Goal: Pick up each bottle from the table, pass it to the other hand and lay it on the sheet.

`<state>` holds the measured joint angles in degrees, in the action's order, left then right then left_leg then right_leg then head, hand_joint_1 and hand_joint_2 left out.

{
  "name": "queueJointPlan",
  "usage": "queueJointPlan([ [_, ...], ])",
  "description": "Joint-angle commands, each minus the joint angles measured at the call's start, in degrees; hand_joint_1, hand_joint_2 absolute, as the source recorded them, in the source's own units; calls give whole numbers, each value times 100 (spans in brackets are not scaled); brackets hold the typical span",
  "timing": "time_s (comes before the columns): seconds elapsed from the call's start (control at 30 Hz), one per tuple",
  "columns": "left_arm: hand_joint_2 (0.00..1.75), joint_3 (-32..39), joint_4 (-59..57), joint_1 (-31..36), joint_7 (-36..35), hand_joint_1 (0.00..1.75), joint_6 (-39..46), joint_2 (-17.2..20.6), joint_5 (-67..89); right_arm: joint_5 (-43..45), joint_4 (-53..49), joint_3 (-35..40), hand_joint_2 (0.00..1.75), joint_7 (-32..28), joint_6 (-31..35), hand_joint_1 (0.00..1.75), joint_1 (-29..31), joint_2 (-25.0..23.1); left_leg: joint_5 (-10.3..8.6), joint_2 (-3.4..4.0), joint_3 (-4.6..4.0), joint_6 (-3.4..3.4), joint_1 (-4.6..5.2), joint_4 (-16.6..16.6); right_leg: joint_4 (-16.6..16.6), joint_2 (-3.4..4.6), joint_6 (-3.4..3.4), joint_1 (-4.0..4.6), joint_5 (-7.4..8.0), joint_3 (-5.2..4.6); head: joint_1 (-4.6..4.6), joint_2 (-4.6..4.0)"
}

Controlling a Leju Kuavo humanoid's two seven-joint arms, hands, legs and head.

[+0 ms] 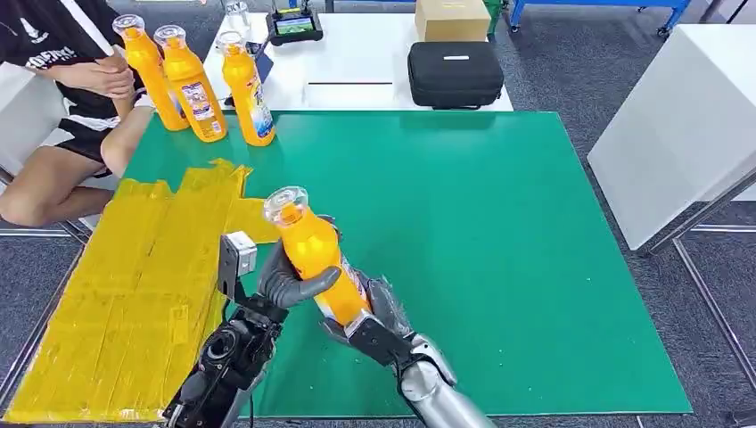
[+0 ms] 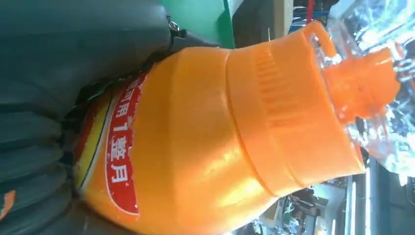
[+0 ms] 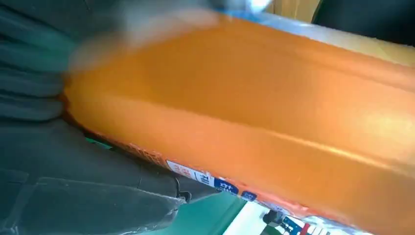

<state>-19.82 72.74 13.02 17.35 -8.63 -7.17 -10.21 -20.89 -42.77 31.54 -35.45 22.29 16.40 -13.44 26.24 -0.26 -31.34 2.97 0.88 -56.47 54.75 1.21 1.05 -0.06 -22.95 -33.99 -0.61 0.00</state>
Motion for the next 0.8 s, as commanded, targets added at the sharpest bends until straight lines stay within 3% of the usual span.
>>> queueJointPlan([
  [0.03, 175, 35, -516, 152, 53, 175, 115, 210, -198, 204, -506, 40, 175, -10, 288, 175, -229, 494, 0, -9, 13, -11, -1, 8, -7, -14, 0, 0, -4, 15, 0, 0],
  [0.47, 175, 84, -416, 55, 236, 175, 404, 203, 156, 295, -660, -126, 175, -112, 485, 175, -301, 595, 2, 0, 13, -14, -2, 6, -6, -7, 0, 2, -2, 14, 0, 0],
  [0.5, 175, 81, -425, 81, 304, 175, 667, 203, 403, 385, -747, -158, 175, -142, 477, 112, -337, 639, 6, 0, 23, -21, -3, 7, -4, -11, 0, 2, -7, 24, -2, 0],
  [0.53, 175, 27, -465, 129, 353, 175, 1319, 246, 1038, 550, -893, -185, 175, -137, 348, 0, -401, 723, 5, -2, 19, -19, -3, 6, -5, -12, 0, 2, -6, 21, 0, 0],
  [0.67, 175, 63, -1140, 510, -229, 175, 4061, 327, 4239, 1012, -1330, -507, 175, -14, -118, 0, -565, 868, 0, -11, 14, -14, -1, 7, -5, -19, 0, 1, -5, 17, 0, 0],
  [0.8, 175, 289, -1274, 605, -390, 175, 4248, 289, 4787, 1007, -1368, -589, 175, 46, -163, 0, -555, 848, 0, -8, 11, -13, 0, 5, -3, -15, 0, -1, -3, 12, -7, 0],
])
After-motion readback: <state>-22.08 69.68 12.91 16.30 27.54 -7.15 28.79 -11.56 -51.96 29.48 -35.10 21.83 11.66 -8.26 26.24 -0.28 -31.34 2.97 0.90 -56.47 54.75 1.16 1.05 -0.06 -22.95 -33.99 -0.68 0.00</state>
